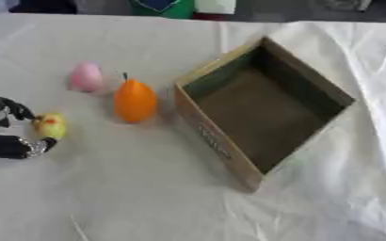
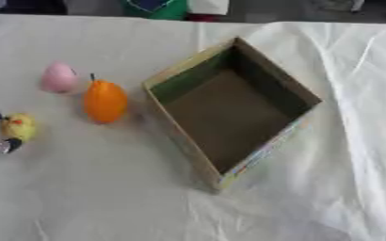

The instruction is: Pick up objects on the table and place them in the box.

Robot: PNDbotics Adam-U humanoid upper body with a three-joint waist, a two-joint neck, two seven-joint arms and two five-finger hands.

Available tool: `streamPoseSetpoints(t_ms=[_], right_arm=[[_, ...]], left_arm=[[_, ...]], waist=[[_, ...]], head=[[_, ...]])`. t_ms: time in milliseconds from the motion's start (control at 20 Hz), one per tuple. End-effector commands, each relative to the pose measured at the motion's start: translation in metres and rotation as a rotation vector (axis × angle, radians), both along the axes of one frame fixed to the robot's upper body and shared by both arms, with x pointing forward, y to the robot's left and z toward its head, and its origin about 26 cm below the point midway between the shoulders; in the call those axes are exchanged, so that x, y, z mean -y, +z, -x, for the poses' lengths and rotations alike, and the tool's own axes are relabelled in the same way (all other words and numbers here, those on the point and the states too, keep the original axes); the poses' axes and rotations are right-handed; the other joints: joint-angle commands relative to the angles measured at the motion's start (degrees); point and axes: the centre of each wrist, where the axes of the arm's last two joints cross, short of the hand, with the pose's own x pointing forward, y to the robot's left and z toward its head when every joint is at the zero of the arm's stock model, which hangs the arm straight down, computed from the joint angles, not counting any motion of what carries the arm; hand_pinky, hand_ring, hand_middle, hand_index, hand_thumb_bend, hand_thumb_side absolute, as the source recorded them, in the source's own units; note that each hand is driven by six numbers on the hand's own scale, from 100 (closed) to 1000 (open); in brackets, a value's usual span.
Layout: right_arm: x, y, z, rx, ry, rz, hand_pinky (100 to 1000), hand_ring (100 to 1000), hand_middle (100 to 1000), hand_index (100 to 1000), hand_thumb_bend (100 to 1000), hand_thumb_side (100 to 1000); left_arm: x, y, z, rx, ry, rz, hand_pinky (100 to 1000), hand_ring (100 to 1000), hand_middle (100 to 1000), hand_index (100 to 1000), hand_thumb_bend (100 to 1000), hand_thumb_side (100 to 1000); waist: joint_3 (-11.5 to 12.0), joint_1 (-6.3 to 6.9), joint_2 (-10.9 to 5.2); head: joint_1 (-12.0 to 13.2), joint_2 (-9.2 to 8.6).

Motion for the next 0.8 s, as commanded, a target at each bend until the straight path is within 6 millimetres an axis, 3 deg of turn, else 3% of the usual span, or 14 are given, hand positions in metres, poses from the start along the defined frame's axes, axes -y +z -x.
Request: streamPoseSetpoints(t_ms=[50,350,650,800], right_arm=[[-0.001,0.008,0.004,0.024,0.008,0.014,729,570,460,649,100,378],[-0.001,0.007,0.004,0.020,0.010,0.014,729,570,459,650,100,377],[-0.001,0.006,0.004,0.015,0.013,0.013,731,569,459,650,100,376],[-0.001,0.006,0.004,0.012,0.014,0.012,731,569,459,650,100,376]], left_arm=[[-0.002,0.007,-0.002,0.024,-0.009,0.026,550,744,772,860,422,708],[-0.003,0.001,-0.007,0.027,-0.013,0.046,536,739,765,859,408,671],[-0.004,-0.004,-0.011,0.058,0.014,0.025,479,695,700,799,184,491],[-0.003,-0.005,-0.012,0.110,0.038,0.006,423,646,645,751,156,444]], waist=[[0.0,0.11,-0.75],[-0.1,0.05,-0.58],[-0.2,-0.01,-0.47],[-0.2,-0.03,-0.41]], head=[[-0.1,-0.61],[-0.2,-0.77],[-0.1,-0.78],[-0.1,-0.76]])
